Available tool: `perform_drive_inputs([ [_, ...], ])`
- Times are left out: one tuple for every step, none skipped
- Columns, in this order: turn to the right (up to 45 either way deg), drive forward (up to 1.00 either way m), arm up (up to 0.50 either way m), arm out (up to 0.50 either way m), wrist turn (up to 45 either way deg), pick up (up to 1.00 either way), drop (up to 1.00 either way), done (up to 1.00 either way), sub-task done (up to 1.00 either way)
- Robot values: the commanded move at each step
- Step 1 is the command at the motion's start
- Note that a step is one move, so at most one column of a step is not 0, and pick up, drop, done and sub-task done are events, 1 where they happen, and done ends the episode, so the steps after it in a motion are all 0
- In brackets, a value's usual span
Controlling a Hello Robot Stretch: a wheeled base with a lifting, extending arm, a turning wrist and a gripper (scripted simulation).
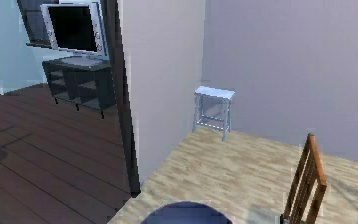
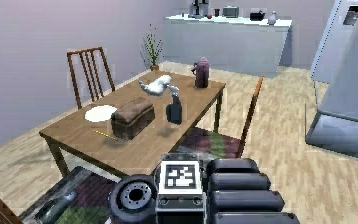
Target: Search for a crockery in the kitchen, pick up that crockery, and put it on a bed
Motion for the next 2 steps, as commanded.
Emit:
perform_drive_inputs([
  [-45.0,0.0,0.0,0.0,0.0,0.0,0.0,0.0,0.0],
  [-18.0,0.0,0.0,0.0,0.0,0.0,0.0,0.0,0.0],
])
